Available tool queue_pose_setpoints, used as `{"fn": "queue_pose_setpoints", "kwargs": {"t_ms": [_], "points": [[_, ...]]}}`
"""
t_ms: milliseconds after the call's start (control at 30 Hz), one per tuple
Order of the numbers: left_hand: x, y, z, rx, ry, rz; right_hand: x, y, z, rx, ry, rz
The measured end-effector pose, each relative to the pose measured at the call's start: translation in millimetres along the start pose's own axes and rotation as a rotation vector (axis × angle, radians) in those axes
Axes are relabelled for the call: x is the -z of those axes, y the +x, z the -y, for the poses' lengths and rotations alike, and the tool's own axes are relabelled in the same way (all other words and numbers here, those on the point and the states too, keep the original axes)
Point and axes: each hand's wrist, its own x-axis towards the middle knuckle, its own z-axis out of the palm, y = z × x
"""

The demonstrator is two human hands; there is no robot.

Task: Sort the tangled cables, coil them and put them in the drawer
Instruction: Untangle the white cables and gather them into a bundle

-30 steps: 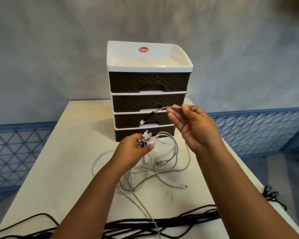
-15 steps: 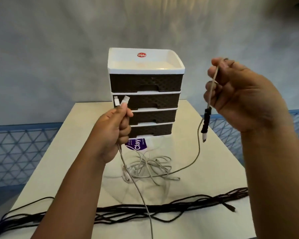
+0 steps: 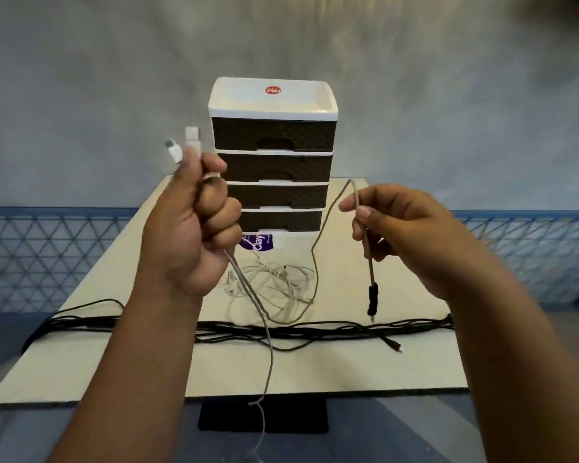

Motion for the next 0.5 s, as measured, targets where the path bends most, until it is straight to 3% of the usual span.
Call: {"fn": "queue_pose_setpoints", "kwargs": {"t_ms": [67, 200, 367, 500], "points": [[-5.4, -16.7, -6.6, -0.130, -0.147, 0.091, -2.7, -16.8, -7.3, 0.069, 0.049, -0.011], [-11.9, -38.4, -23.8, -0.155, -0.394, 0.258, 2.0, -46.2, -10.2, 0.258, 0.156, 0.128], [-29.3, -52.7, -13.5, -0.148, 0.067, 0.002, -1.7, -64.0, -26.9, 0.045, 0.122, 0.456], [-35.0, -54.1, 21.3, -0.021, 0.191, -0.153, -30.6, -67.0, -42.3, -0.068, 0.048, 0.516]]}}
